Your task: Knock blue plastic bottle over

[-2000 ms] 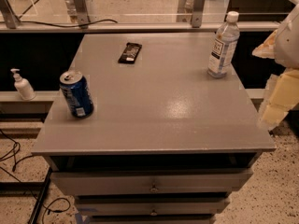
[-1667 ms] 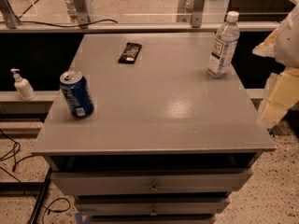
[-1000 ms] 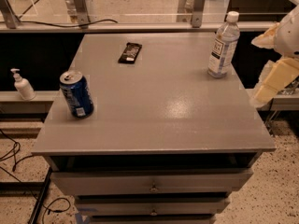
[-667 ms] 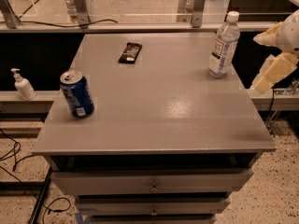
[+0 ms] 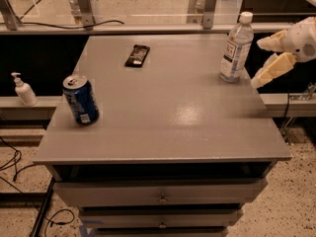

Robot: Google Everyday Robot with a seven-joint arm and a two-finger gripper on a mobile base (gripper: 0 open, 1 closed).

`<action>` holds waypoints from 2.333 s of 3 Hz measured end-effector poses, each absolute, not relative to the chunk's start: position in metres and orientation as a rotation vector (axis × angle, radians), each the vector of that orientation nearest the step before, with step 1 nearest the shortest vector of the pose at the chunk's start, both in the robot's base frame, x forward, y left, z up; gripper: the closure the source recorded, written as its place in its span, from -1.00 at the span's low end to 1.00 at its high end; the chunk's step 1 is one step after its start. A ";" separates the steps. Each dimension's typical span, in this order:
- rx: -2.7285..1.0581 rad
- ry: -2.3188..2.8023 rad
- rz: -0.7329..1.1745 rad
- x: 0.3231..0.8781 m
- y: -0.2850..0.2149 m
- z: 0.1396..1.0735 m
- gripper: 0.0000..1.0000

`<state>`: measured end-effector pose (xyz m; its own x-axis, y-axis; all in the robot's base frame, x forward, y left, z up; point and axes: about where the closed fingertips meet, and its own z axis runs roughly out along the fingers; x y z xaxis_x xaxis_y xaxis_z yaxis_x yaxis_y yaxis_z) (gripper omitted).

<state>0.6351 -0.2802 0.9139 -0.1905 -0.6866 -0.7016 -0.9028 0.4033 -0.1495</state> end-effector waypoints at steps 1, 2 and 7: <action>-1.303 1.822 0.481 0.668 -0.271 0.922 -1.00; -1.271 1.687 0.547 0.681 -0.252 0.953 -1.00; -1.421 1.643 1.023 0.571 -0.128 0.956 -1.00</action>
Offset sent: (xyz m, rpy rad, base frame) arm 0.0759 0.0262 0.0988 0.3857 -0.2165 0.1425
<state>0.5712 -0.1281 0.9556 -0.1295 -0.4168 -0.8997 -0.9913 0.0760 0.1074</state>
